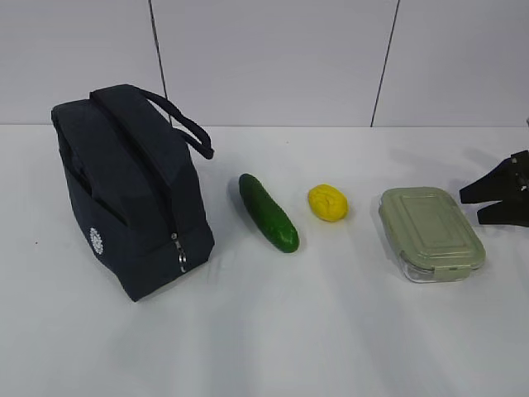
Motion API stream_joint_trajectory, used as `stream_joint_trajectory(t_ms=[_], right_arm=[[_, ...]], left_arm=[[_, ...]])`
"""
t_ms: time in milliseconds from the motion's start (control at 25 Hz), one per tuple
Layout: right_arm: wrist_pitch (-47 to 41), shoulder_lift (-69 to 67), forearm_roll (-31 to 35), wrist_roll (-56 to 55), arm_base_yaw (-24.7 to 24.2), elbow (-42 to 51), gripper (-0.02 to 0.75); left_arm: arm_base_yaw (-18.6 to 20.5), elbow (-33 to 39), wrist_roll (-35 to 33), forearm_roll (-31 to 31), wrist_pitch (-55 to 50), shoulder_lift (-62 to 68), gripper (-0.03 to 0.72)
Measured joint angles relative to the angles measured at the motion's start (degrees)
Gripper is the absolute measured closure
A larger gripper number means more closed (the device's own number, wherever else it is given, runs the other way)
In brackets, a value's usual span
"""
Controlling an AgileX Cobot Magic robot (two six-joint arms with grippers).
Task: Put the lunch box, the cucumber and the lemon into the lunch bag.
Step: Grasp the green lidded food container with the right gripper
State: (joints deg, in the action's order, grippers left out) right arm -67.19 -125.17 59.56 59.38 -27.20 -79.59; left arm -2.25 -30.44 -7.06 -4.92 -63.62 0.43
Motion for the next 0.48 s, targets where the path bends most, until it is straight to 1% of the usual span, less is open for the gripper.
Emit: stream_joint_trajectory(t_ms=[320,480], right_arm=[[0.0,0.0,0.1,1.3,3.6,0.0,0.168],[0.0,-0.1,-0.6,1.5,3.8,0.0,0.167]], left_arm=[[0.0,0.0,0.0,0.0,0.0,0.0,0.223],[0.0,0.0,0.0,0.0,0.0,0.0,0.223]])
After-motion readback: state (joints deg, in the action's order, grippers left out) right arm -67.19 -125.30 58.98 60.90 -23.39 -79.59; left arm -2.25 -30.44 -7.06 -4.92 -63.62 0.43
